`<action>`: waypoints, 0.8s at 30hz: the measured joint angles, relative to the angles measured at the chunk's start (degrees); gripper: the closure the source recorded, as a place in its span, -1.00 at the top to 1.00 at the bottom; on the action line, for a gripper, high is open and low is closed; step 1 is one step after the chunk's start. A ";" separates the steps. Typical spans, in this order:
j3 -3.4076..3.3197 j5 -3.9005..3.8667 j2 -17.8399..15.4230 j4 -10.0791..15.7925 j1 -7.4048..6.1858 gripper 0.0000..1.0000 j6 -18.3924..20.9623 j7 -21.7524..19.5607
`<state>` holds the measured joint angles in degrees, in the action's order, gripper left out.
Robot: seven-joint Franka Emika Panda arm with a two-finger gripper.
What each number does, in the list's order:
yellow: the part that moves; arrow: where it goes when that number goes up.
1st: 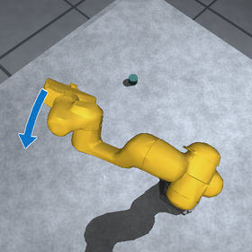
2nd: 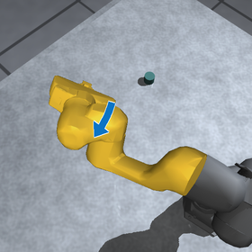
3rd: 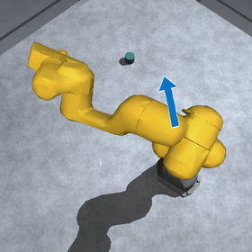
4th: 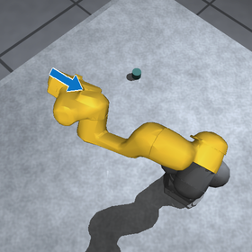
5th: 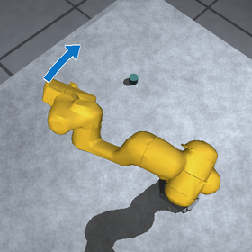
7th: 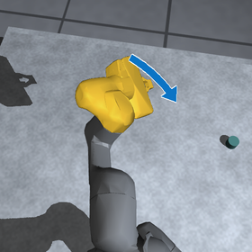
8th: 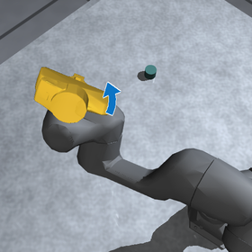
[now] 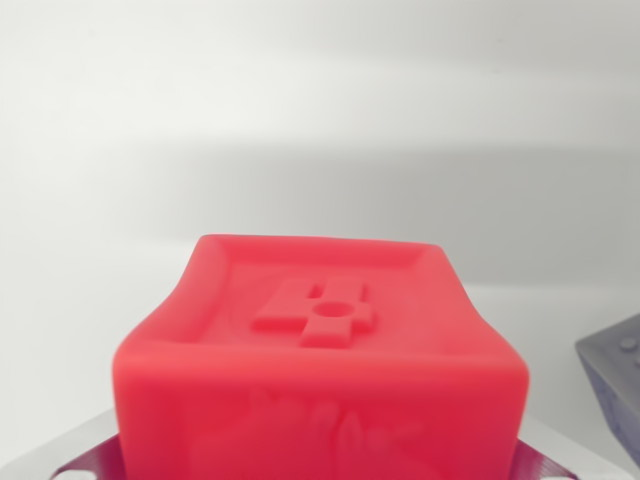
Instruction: Destack cube
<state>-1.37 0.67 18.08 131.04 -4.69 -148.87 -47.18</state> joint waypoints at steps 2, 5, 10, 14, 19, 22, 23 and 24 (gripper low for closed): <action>0.00 0.02 0.82 0.00 0.00 -1.00 -0.79 0.00; 0.00 0.05 1.79 -0.01 0.00 -1.00 -1.71 0.00; 0.00 0.10 3.48 -0.15 0.00 -1.00 -3.22 0.01; 0.02 0.13 4.94 -0.38 0.01 -1.00 -4.49 0.03; 0.06 0.16 6.51 -0.61 0.03 -1.00 -5.77 0.04; 0.10 0.18 7.46 -0.79 0.06 -1.00 -6.61 0.05; 0.11 0.19 7.80 -0.86 0.07 -1.00 -6.87 0.05; 0.13 0.19 8.13 -0.95 0.08 -1.00 -7.13 0.06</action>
<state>-1.25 0.86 26.21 130.09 -4.61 -156.00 -47.12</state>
